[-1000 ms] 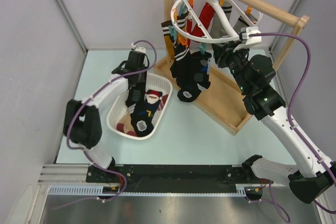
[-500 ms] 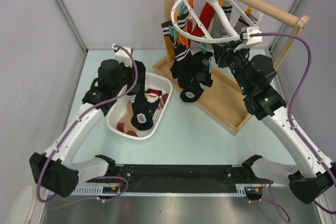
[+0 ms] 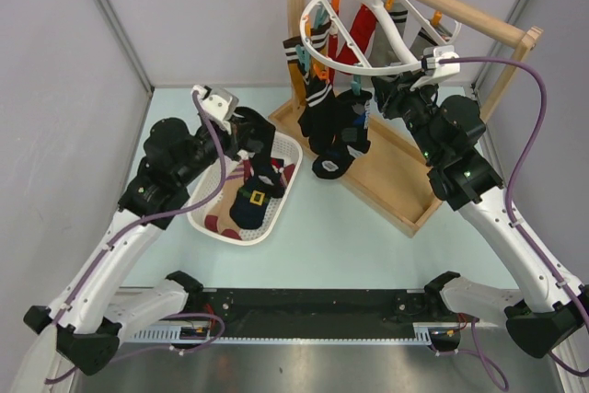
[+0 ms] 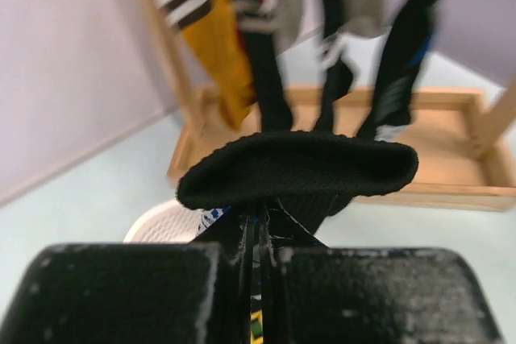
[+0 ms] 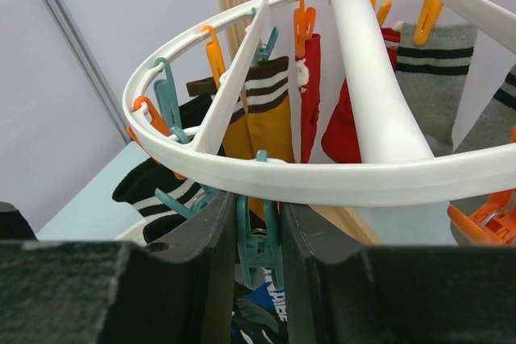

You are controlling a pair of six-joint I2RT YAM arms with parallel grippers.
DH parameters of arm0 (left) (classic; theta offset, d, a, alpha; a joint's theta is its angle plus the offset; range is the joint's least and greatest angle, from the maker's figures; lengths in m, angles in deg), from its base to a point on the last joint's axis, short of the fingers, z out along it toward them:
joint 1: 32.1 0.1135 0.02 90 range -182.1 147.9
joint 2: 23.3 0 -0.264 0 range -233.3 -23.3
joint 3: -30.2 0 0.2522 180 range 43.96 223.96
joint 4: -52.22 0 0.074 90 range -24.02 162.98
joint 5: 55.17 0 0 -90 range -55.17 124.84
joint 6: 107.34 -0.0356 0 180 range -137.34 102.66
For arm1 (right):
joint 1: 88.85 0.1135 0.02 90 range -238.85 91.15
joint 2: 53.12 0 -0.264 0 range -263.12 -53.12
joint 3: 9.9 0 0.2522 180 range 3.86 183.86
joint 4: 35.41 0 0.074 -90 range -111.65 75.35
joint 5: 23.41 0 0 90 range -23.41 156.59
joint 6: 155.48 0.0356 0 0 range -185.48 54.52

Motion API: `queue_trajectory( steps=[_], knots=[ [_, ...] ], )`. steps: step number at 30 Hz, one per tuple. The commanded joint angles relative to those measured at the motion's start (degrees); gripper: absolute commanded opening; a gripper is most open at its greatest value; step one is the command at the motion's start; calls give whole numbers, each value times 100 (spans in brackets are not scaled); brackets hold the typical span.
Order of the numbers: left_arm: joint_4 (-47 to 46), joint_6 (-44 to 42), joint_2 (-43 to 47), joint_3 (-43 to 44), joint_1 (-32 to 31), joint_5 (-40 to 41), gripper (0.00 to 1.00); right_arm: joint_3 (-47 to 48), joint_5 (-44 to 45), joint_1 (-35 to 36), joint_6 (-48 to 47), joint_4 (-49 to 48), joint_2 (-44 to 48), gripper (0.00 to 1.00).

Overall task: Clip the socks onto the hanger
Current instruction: Pick up the sock from the bin.

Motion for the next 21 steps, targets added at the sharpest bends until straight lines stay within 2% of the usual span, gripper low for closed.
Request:
queue_trajectory(
  steps=[1,8,12,21],
  knots=[
    [-5,-210,-54,626,-647,-291,0,161,-16,-62,175,-210,91,0],
    [-488,-69,-668,828,-1623,-264,0,161,-166,-132,289,-228,100,0],
    [-594,19,-1379,1144,-2106,-230,0,161,-262,-141,289,-219,126,0],
    [-462,765,-2742,2128,-2389,42,0,161,-465,-176,228,-210,144,0]
  ],
)
